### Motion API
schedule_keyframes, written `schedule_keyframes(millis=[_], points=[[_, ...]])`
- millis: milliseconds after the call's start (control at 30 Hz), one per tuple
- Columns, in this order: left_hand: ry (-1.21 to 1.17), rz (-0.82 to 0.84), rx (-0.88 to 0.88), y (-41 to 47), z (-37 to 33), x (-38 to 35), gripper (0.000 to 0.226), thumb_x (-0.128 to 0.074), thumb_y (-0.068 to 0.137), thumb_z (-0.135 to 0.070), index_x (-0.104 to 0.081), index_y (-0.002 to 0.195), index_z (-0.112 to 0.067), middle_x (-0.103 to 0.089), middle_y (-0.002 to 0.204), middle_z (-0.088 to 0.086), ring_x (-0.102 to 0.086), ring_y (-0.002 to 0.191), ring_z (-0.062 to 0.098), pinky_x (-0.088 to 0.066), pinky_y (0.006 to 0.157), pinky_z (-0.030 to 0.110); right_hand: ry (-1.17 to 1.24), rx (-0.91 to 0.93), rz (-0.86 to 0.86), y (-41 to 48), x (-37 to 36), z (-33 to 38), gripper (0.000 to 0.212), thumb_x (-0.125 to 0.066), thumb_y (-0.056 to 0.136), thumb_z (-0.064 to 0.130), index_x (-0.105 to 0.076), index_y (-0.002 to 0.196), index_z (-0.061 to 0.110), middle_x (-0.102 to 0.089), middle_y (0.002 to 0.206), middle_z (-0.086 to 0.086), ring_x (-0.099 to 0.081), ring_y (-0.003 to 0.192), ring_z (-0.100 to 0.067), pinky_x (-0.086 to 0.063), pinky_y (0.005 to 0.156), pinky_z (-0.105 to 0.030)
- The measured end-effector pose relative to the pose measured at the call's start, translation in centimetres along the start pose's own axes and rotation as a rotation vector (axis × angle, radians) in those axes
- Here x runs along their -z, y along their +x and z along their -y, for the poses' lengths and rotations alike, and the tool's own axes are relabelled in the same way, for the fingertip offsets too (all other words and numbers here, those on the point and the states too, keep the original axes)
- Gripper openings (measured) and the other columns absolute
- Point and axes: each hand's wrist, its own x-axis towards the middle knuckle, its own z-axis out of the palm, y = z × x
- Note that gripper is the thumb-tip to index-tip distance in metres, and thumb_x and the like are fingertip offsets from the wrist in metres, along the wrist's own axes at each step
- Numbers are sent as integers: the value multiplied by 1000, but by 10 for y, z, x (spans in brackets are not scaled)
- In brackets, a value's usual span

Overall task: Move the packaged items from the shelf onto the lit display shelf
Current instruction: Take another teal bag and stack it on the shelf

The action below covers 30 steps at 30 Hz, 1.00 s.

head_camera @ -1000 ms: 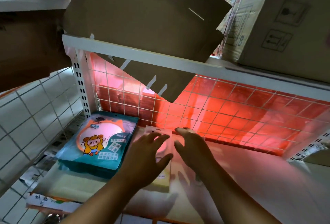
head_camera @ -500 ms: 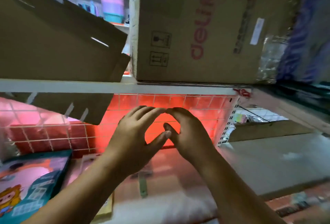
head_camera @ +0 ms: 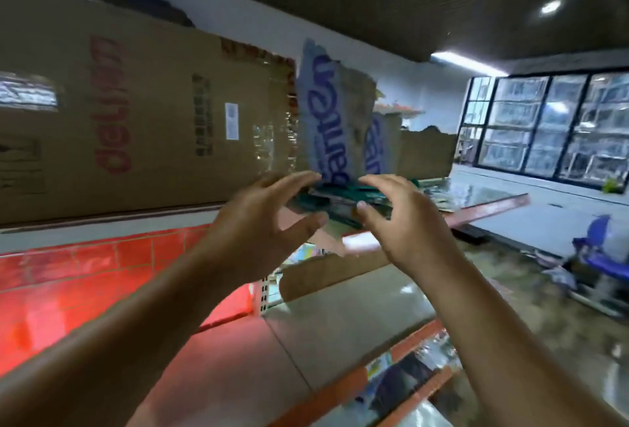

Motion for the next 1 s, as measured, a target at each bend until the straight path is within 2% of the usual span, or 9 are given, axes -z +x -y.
schedule_keyframes(millis=[67,167,233,333,533,667,767,867,1000], points=[[28,35,-9,27,-25,-24,58,-68,88,-55,-58,141,-32,-61,137,-6,-58,120,10,-41,94,19,-57,-38,7,-3,36,-38,42,-66,92,30,-63,133,23,-60,136,5,-55,122,-12,-36,94,-17],[69,111,-4,62,-54,-49,60,-72,88,-49,-56,143,-31,-61,137,-5,-59,120,14,-41,90,22,-128,-93,10,-9,87,-83,42,-66,92,32,-63,133,24,-60,137,5,-56,124,-15,-36,94,-20],[95,148,1,82,-73,-64,59,-69,90,-52,-54,144,-33,-61,138,-5,-59,117,14,-45,88,25,-162,-125,14,-13,119,-110,42,-66,92,31,-63,134,24,-60,138,4,-55,125,-16,-34,94,-18],[72,218,34,105,-91,-85,59,-65,92,-53,-49,146,-37,-58,142,-6,-60,114,14,-55,85,26,-202,-188,13,-16,154,-137,41,-65,93,34,-62,134,27,-58,141,4,-55,125,-17,-39,97,-25],[104,292,52,147,-116,-129,61,-62,93,-59,-45,148,-40,-53,149,-4,-58,124,19,-54,96,35,-267,-241,36,-20,186,-186,42,-63,95,33,-59,136,29,-55,144,5,-53,127,-18,-40,100,-31],[136,355,98,174,-114,-159,58,-59,93,-60,-43,146,-44,-64,129,-4,-64,92,10,-57,73,23,-285,-256,62,-6,176,-217,42,-63,94,32,-59,136,31,-55,143,6,-54,124,-17,-40,98,-30],[171,384,123,199,-99,-185,58,-59,94,-59,-42,147,-45,-65,119,-5,-62,84,9,-55,66,23,-287,-238,82,13,161,-239,42,-63,94,34,-59,136,32,-54,143,8,-53,124,-15,-40,97,-29],[205,467,195,230,-66,-211,59,-62,96,-49,-41,150,-41,-62,123,-3,-59,91,9,-54,74,28,-288,-205,105,40,140,-265,43,-63,94,35,-59,136,31,-55,143,8,-54,123,-14,-39,94,-25],[402,786,293,269,-23,-229,68,-68,88,-54,-44,149,-38,-52,145,-2,-53,121,19,-45,104,43,-302,-151,156,78,110,-298,43,-62,95,35,-58,138,30,-54,143,7,-52,126,-14,-37,96,-23]])
